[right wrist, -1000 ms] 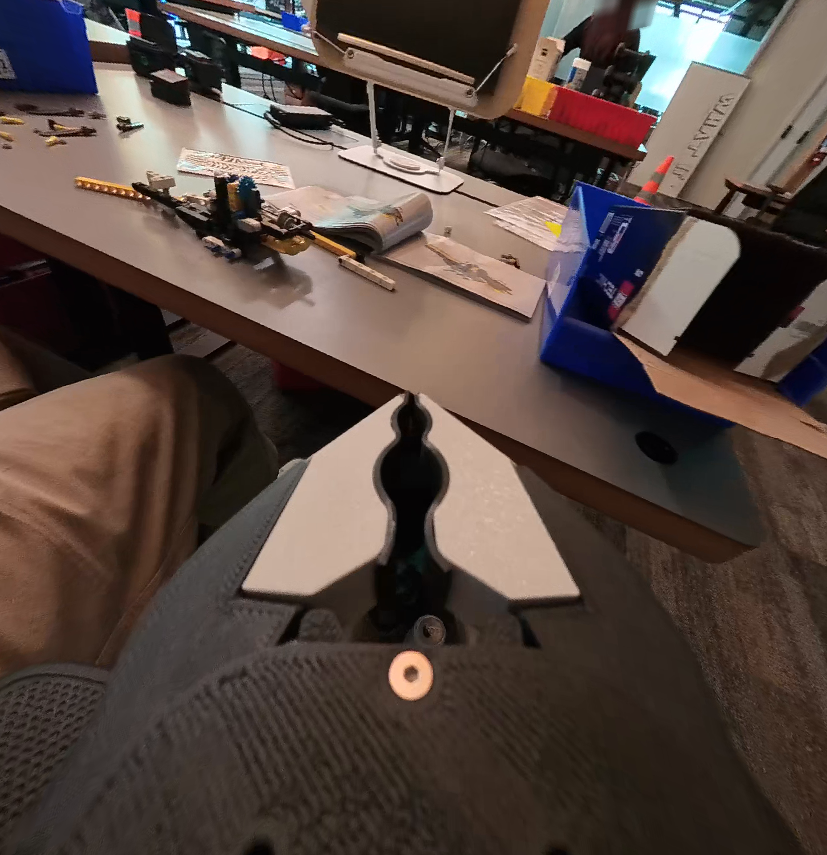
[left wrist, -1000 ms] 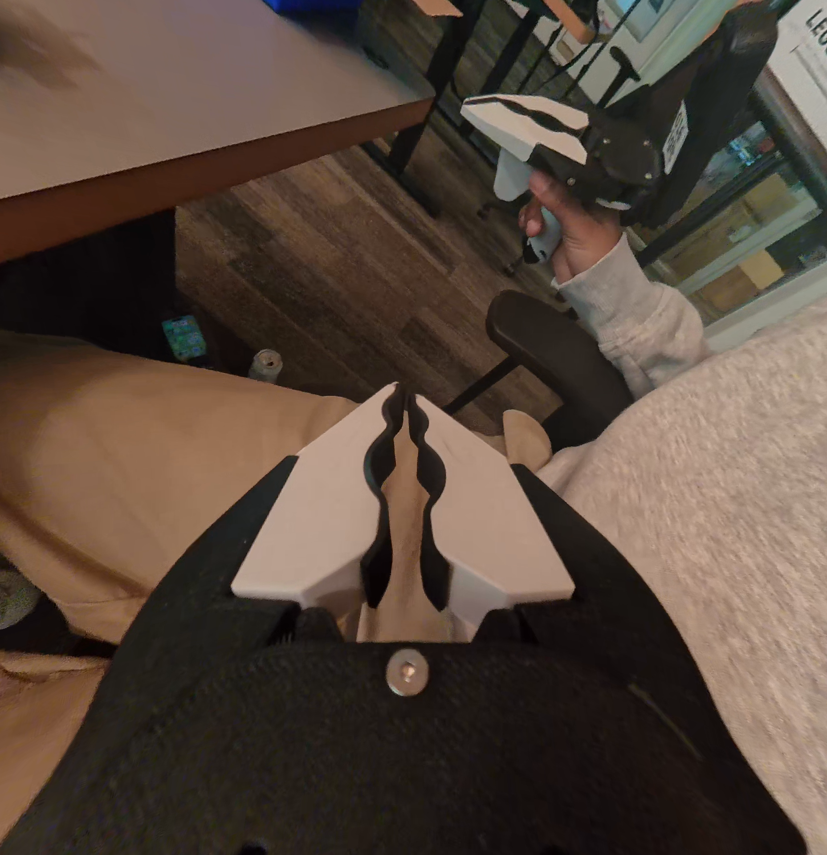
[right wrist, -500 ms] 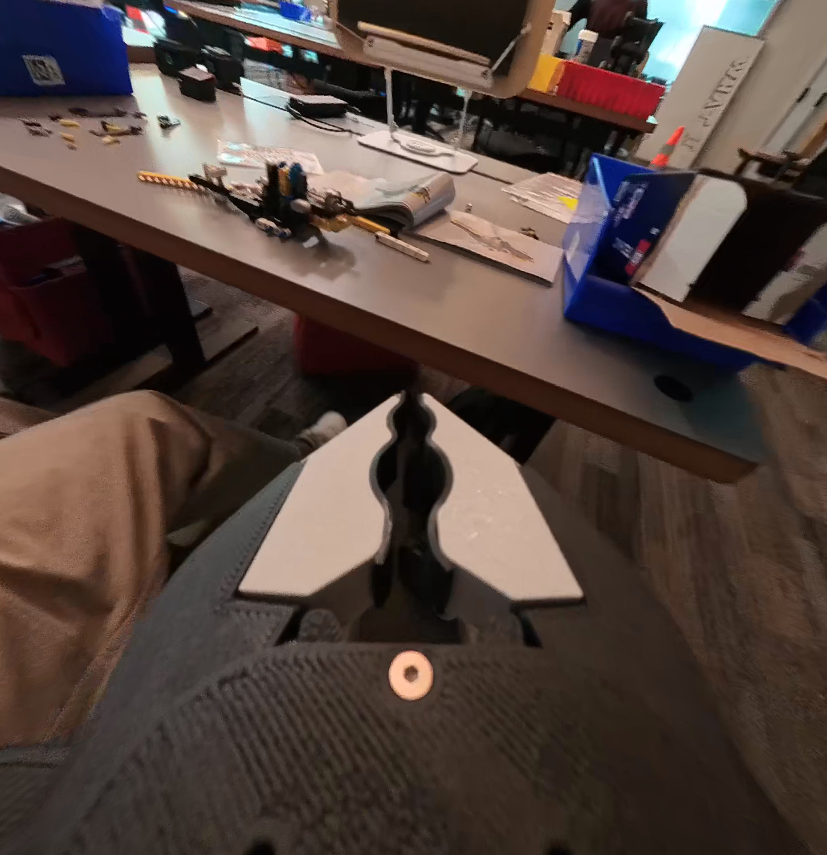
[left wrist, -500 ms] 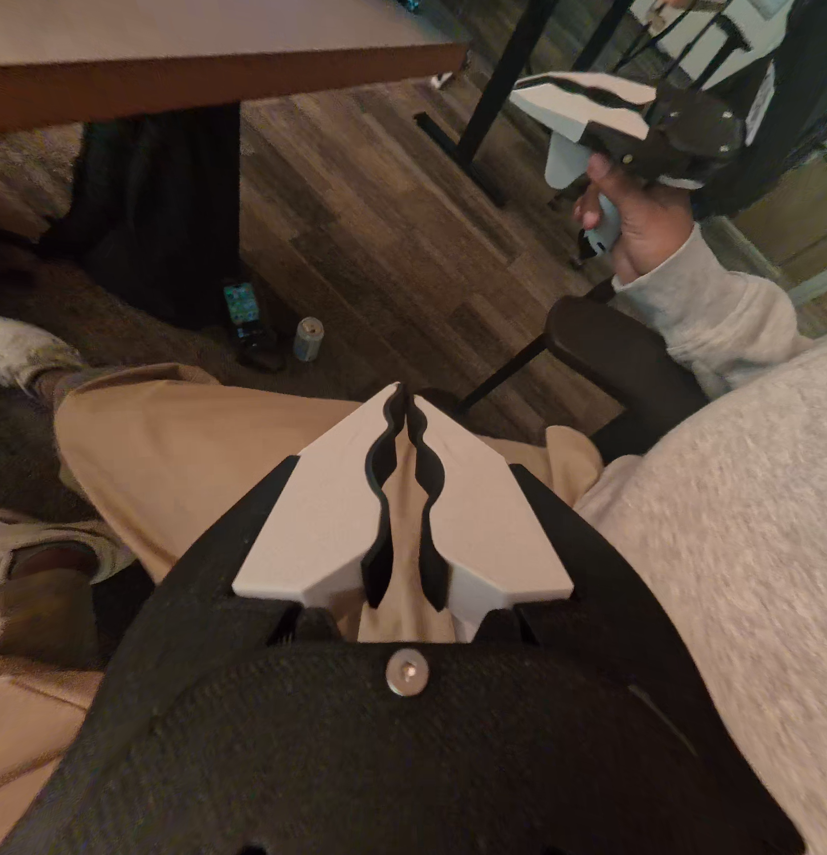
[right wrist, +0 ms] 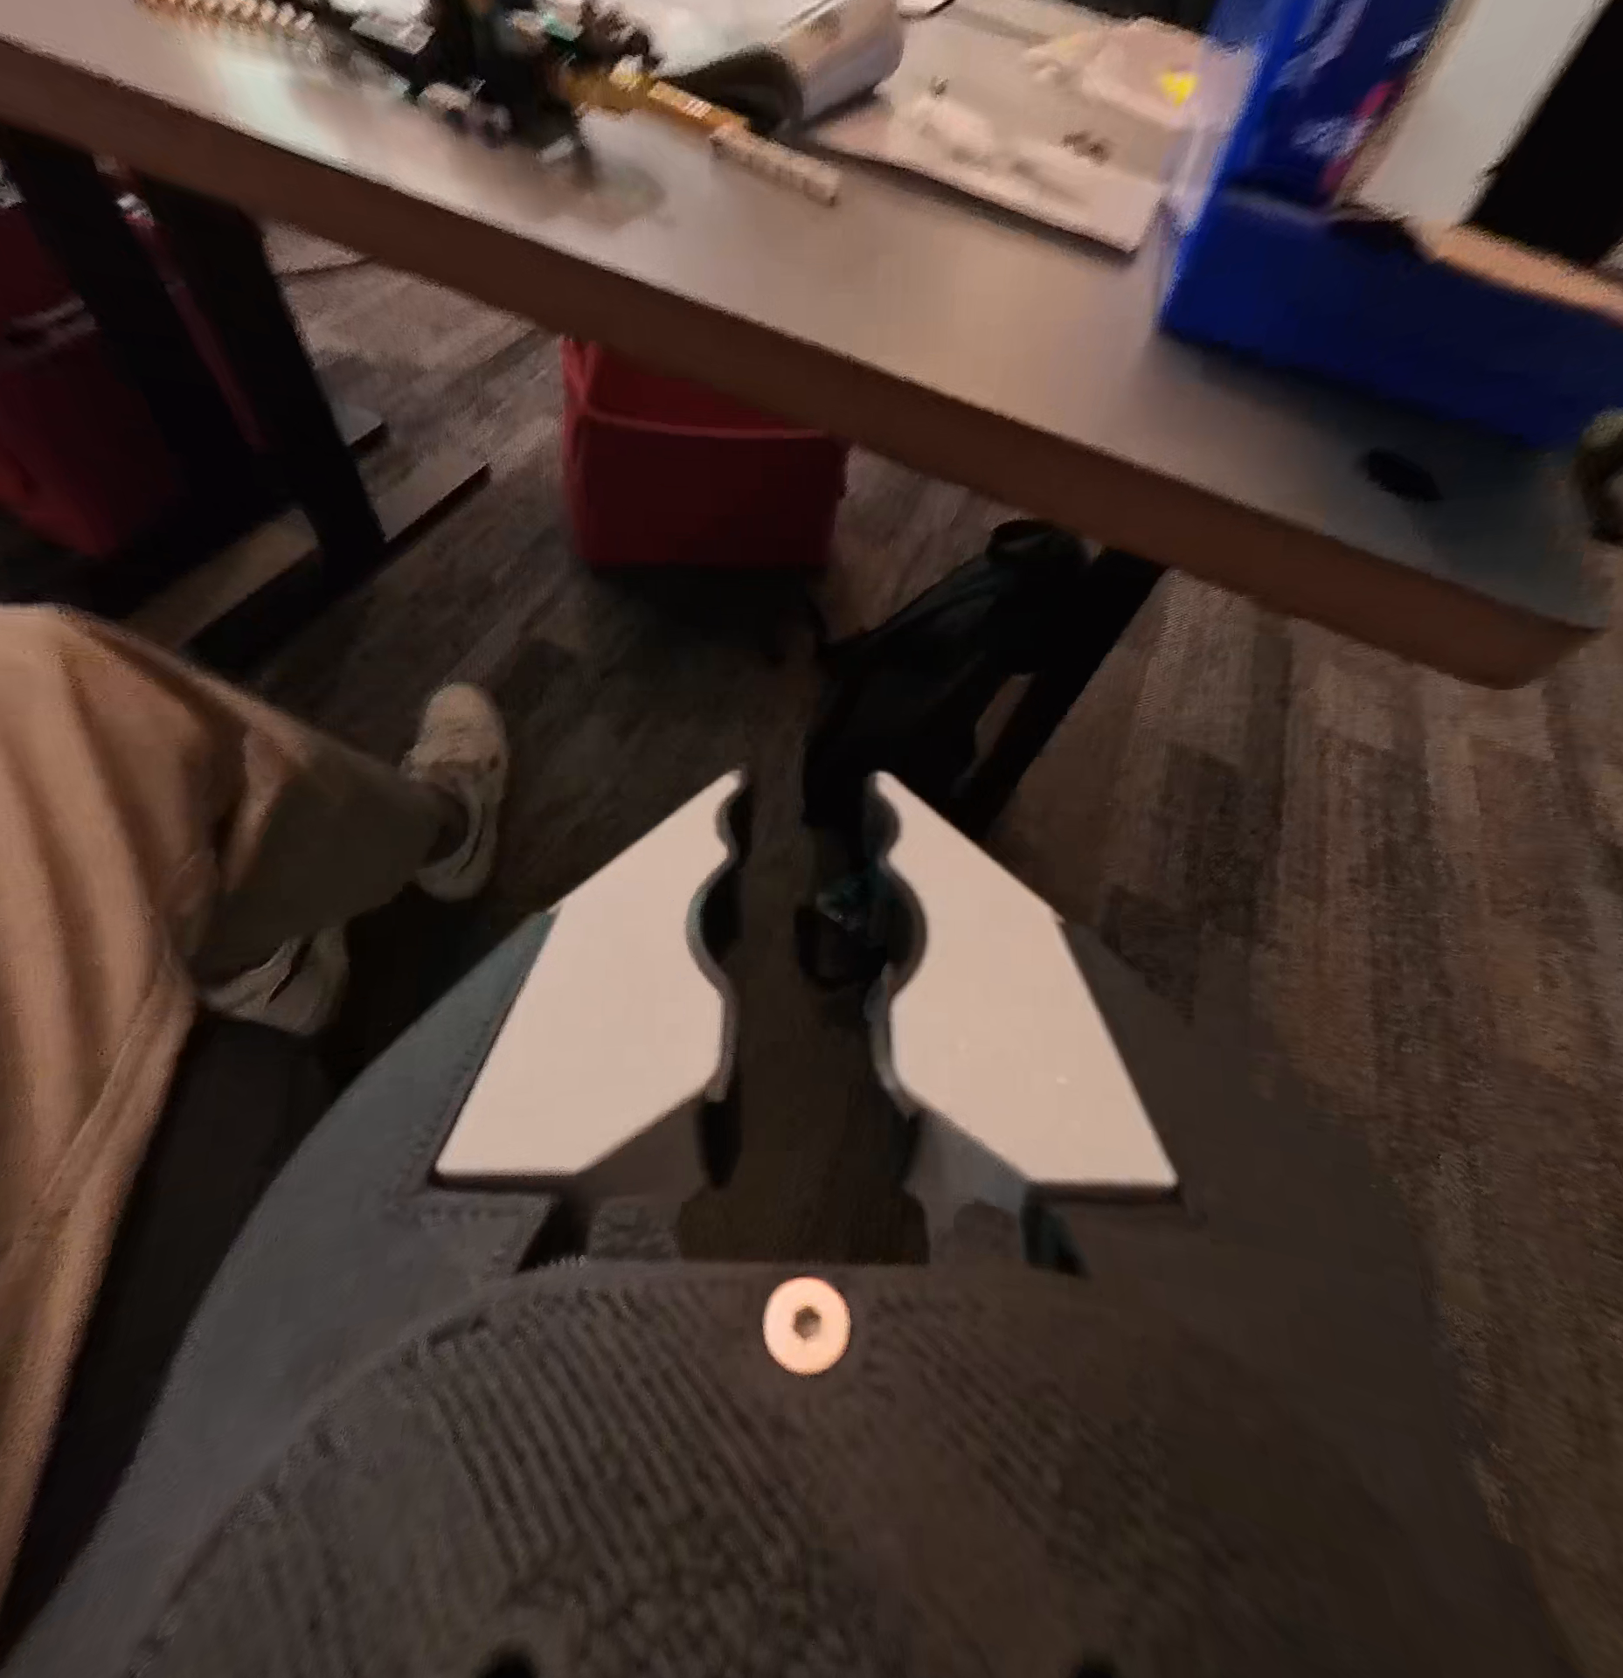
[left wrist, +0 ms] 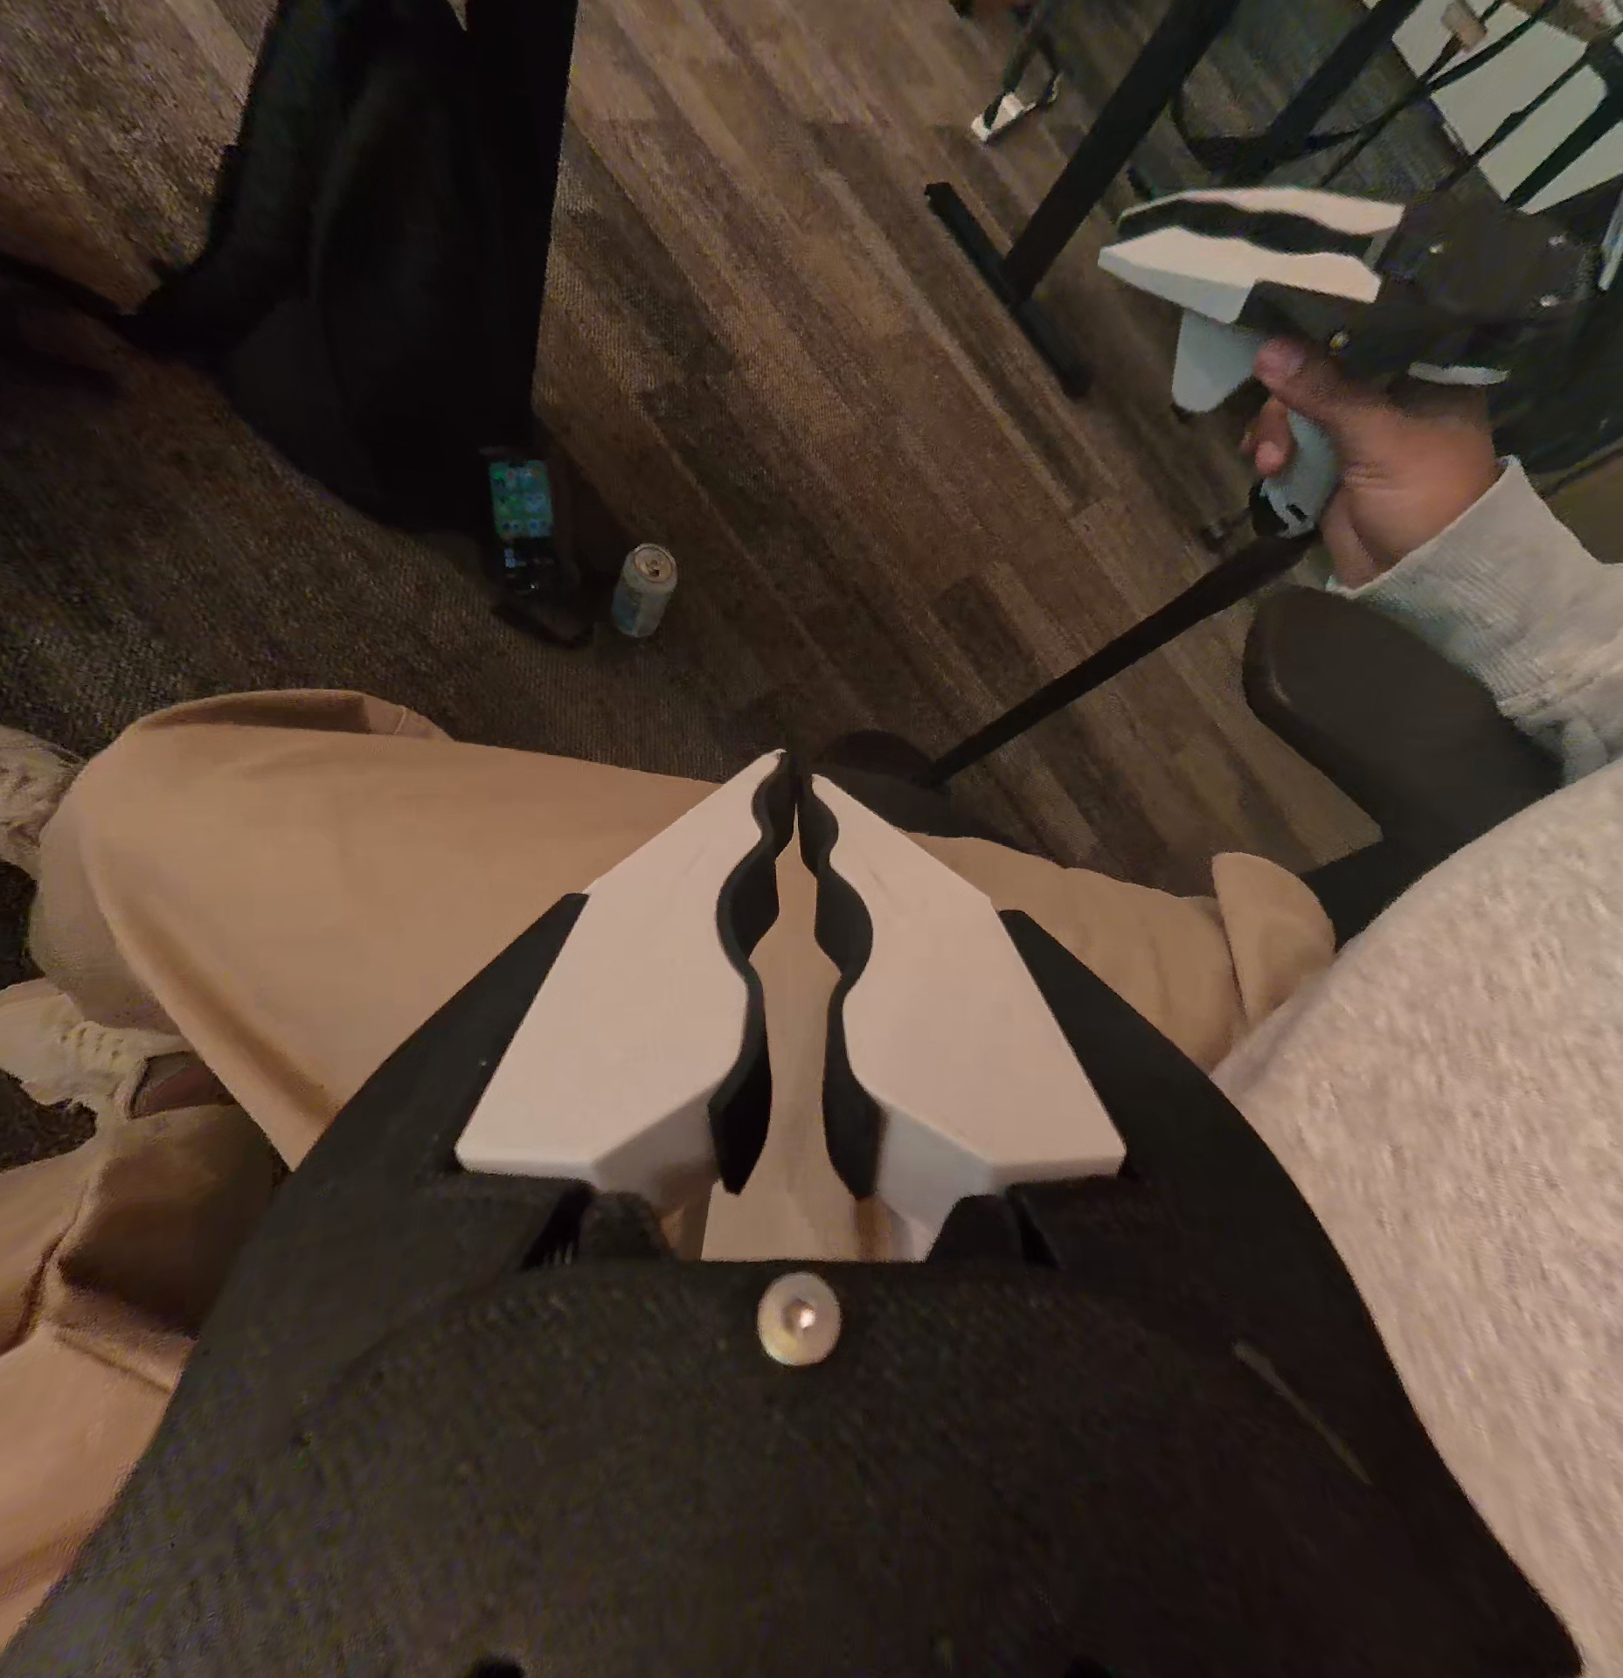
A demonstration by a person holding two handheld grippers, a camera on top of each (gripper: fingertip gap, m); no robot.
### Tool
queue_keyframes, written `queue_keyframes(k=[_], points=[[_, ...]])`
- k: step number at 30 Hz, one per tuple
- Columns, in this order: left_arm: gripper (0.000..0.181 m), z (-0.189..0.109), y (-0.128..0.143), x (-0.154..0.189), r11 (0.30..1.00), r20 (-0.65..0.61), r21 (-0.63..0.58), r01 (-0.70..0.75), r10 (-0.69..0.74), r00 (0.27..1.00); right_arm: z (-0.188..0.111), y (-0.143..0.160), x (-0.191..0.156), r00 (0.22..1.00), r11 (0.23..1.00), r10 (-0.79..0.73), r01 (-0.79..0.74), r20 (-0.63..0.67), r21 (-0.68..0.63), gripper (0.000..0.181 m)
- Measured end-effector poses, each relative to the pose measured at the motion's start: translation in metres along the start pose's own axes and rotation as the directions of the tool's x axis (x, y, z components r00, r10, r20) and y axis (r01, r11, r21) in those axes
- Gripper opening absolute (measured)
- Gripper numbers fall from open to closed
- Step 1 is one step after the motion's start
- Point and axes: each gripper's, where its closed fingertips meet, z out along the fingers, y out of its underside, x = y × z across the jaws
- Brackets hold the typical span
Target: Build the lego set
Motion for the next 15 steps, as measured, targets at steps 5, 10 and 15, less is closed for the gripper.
queue_keyframes(k=[5, 10, 15], points=[[0.000, 0.009, -0.002, -0.016, 0.999, 0.013, 0.033, 0.015, -0.015, 1.000, 0.020, 0.010, -0.030, 0.993, 0.999, -0.035, 0.039, 0.114, -0.037, 0.016], [0.000, 0.037, 0.003, -0.042, 0.989, 0.029, 0.104, 0.105, -0.108, 0.994, 0.077, 0.044, -0.037, 0.988, 0.997, 0.023, -0.035, 0.155, 0.074, 0.061], [0.000, 0.061, 0.015, -0.088, 0.984, 0.178, 0.151, 0.091, -0.117, 0.977, 0.239, 0.170, 0.000, 0.988, 0.989, 0.034, -0.012, 0.154, -0.144, 0.071]])
